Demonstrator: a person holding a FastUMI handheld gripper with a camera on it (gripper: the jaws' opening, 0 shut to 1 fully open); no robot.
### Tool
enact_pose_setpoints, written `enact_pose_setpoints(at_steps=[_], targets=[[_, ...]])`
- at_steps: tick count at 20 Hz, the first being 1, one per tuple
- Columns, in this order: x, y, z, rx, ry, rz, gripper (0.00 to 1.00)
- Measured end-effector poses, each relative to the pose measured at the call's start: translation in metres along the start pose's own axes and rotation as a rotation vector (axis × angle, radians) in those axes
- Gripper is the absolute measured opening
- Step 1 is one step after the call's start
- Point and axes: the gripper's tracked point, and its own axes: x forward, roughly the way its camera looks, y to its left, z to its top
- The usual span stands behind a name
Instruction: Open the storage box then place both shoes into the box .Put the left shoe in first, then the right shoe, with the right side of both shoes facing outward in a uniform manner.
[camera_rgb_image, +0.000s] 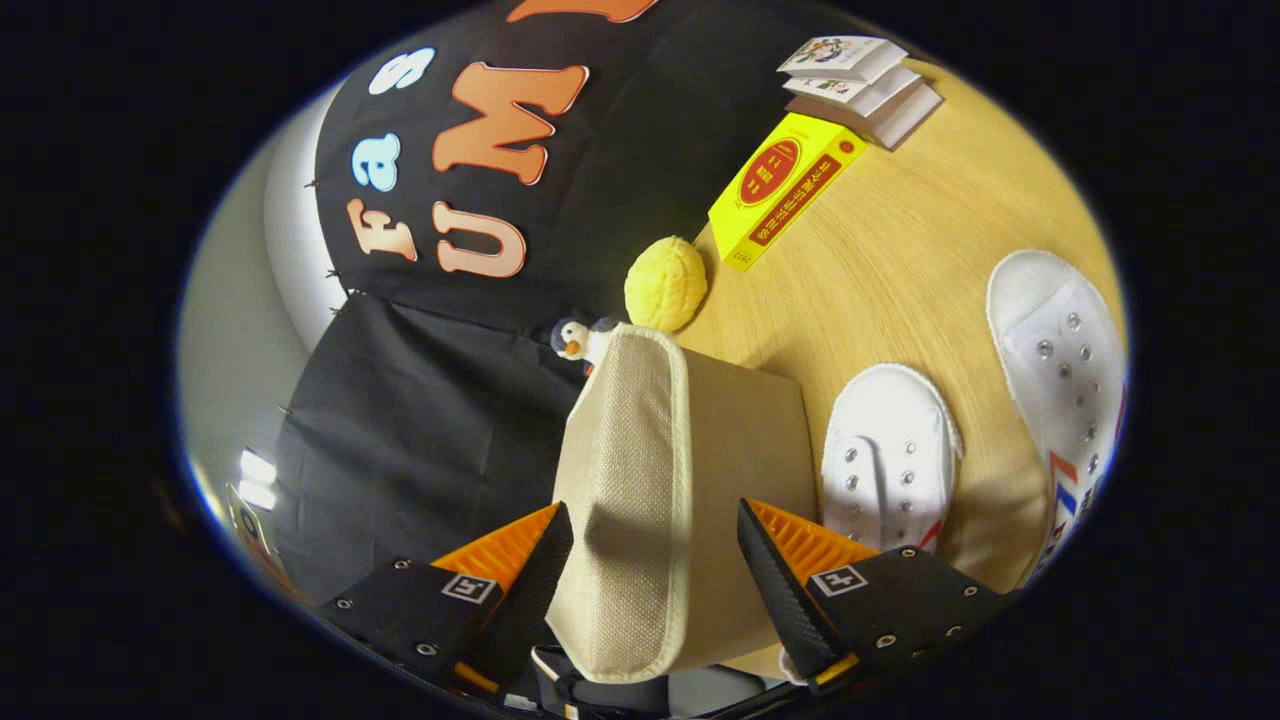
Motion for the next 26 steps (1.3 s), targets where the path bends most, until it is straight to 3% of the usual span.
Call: enact_pose_setpoints(at_steps=[3,5,6,10,14,16,18,26], targets=[[0.0,0.006,-0.005,0.022,0.022,0.022,0.97],[0.0,0.009,-0.006,0.035,0.025,0.025,0.87],[-0.001,0.009,-0.005,0.043,0.023,0.018,0.76],[-0.016,0.027,0.009,0.083,-0.022,0.065,0.53],[-0.031,0.048,0.025,0.062,-0.081,0.081,0.16],[-0.034,0.063,0.031,0.058,-0.106,0.089,0.05],[-0.034,0.083,0.03,0.029,-0.11,0.1,0.01],[-0.015,0.167,0.017,-0.095,-0.119,0.165,0.03]])
